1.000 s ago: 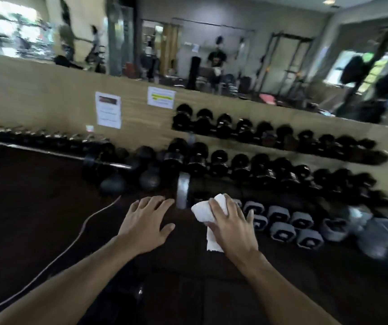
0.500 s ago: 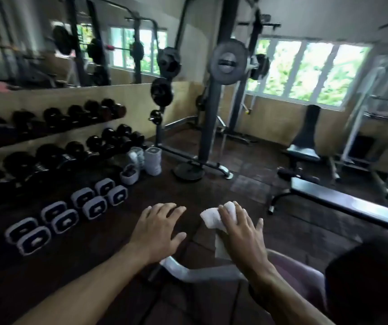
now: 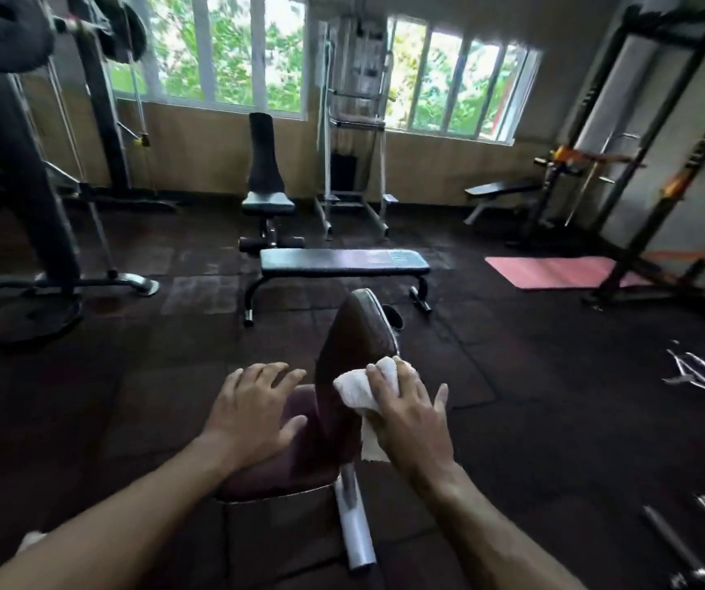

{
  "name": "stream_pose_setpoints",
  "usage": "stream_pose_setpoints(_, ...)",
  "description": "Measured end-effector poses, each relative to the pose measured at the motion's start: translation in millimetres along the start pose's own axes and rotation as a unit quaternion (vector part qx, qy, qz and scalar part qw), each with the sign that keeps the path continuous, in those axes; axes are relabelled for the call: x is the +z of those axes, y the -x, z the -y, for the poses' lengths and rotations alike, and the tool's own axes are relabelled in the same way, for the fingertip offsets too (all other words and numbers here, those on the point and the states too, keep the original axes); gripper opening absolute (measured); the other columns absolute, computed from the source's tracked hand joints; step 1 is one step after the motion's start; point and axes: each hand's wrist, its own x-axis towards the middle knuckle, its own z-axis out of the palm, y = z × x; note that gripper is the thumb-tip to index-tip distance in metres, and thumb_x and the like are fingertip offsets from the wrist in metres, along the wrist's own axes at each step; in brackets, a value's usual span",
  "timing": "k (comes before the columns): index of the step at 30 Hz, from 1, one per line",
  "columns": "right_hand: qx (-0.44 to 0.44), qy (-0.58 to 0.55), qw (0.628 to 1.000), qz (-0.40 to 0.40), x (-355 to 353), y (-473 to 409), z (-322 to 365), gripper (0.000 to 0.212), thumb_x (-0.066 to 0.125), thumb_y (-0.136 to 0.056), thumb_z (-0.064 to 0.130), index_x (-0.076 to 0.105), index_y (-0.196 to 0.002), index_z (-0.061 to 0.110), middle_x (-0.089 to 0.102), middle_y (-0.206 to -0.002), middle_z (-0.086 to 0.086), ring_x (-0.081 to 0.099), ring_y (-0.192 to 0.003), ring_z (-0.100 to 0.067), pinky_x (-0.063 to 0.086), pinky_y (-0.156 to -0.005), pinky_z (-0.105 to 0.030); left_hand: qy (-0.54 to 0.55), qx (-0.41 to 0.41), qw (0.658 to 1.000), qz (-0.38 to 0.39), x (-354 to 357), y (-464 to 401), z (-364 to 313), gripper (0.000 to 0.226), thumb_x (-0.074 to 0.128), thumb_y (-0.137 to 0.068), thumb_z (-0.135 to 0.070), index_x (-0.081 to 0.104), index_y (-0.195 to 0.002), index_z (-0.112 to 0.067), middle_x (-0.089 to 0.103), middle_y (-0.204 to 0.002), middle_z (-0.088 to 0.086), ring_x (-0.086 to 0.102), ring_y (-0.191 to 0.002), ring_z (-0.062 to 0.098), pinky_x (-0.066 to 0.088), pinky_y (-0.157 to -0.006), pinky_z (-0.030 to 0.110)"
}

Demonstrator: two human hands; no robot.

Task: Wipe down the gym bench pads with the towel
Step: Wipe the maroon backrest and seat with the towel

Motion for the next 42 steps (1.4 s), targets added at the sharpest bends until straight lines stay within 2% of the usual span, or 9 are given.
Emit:
stream_pose_setpoints(15, 0.028, 0.117, 0.993, -0.018, 61, -164, 2, 0.075, 0.089, -0.069, 0.045, 0.059, -0.133, 0.02, 0.062, -0.133, -0.021, 0.068, -0.112, -0.041, 0.043, -0.074, -0.082, 0.033, 0.035, 0.999, 0.012, 76, -160, 99, 0.069, 0.057, -0.07, -0.067, 0.065, -0.124, -0.025, 0.067, -0.119, 0.003, 0.065, -0.106, 0.026, 0.053, -0.088, 0.05)
stream_pose_setpoints(22, 0.021, 0.171, 0.983, -0.056, 72, -241, 0, 0.067, 0.083, -0.082, 0.036, 0.054, -0.14, 0.022, 0.051, -0.145, -0.023, 0.054, -0.128, -0.046, 0.036, -0.087, -0.084, 0.077, 0.029, 0.996, 0.028, 111, -207, 125, 0.071, 0.062, -0.074, -0.068, 0.059, -0.132, -0.028, 0.062, -0.129, 0.0, 0.061, -0.116, 0.024, 0.049, -0.097, 0.049)
stream_pose_setpoints(26, -0.024, 0.213, 0.972, 0.094, 128, -235, -8, 0.072, 0.08, -0.081, 0.048, 0.053, -0.145, 0.027, 0.042, -0.155, -0.021, 0.041, -0.138, -0.052, 0.029, -0.093, -0.084, 0.098, 0.016, 0.994, 0.05, 132, -215, 127, 0.072, 0.043, -0.073, -0.068, 0.059, -0.132, -0.028, 0.062, -0.129, 0.0, 0.061, -0.116, 0.023, 0.048, -0.098, 0.047)
stream_pose_setpoints(28, -0.077, 0.275, 0.932, 0.222, 162, -222, -12, 0.077, 0.064, -0.09, 0.059, 0.034, -0.156, 0.031, 0.02, -0.167, -0.018, 0.003, -0.152, -0.053, -0.001, -0.098, -0.088, 0.103, 0.015, 0.992, 0.068, 143, -213, 129, 0.073, 0.041, -0.073, -0.068, 0.058, -0.132, -0.029, 0.062, -0.13, -0.001, 0.06, -0.117, 0.023, 0.048, -0.098, 0.046)
stream_pose_setpoints(30, -0.101, 0.33, 0.889, 0.301, 192, -208, -17, 0.084, 0.056, -0.096, 0.055, 0.01, -0.161, 0.03, -0.003, -0.169, -0.019, -0.029, -0.145, -0.053, -0.028, -0.09, -0.085, 0.105, 0.016, 0.991, 0.086, 154, -210, 134, 0.073, 0.041, -0.073, -0.068, 0.057, -0.133, -0.03, 0.061, -0.131, -0.001, 0.059, -0.118, 0.023, 0.048, -0.099, 0.046)
stream_pose_setpoints(33, -0.059, 0.388, 0.863, 0.317, 202, -211, -11, 0.102, 0.071, -0.09, 0.045, -0.001, -0.161, 0.029, -0.006, -0.168, -0.022, -0.031, -0.14, -0.06, -0.025, -0.09, -0.087, 0.106, 0.004, 0.99, 0.091, 168, -204, 144, 0.073, 0.041, -0.074, -0.068, 0.055, -0.135, -0.03, 0.059, -0.133, 0.0, 0.057, -0.12, 0.024, 0.047, -0.101, 0.047)
stream_pose_setpoints(36, -0.088, 0.357, 0.871, 0.325, 196, -209, -13, 0.085, 0.056, -0.098, 0.051, 0.006, -0.161, 0.023, -0.005, -0.169, -0.02, -0.029, -0.144, -0.053, -0.024, -0.095, -0.082, 0.13, -0.006, 0.982, 0.134, 179, -203, 154, 0.074, 0.044, -0.076, -0.067, 0.05, -0.14, -0.03, 0.055, -0.139, -0.001, 0.053, -0.125, 0.024, 0.042, -0.106, 0.047)
stream_pose_setpoints(39, -0.059, 0.351, 0.878, 0.32, 188, -205, -10, 0.084, 0.051, -0.097, 0.058, 0.013, -0.162, 0.02, -0.011, -0.167, -0.019, -0.039, -0.139, -0.049, -0.028, -0.094, -0.082, 0.147, 0.021, 0.98, 0.134, 188, -197, 153, 0.071, 0.045, -0.073, -0.067, 0.056, -0.133, -0.029, 0.06, -0.13, -0.004, 0.06, -0.115, 0.023, 0.048, -0.097, 0.046)
stream_pose_setpoints(42, -0.015, 0.362, 0.871, 0.33, 205, -197, 11, 0.091, 0.038, -0.099, 0.066, -0.005, -0.161, 0.015, -0.028, -0.161, -0.019, -0.038, -0.138, -0.049, -0.031, -0.086, -0.083, 0.18, 0.067, 0.973, 0.125, 203, -204, 161, 0.072, 0.043, -0.077, -0.067, 0.05, -0.139, -0.032, 0.053, -0.138, -0.009, 0.053, -0.125, 0.019, 0.042, -0.106, 0.044)
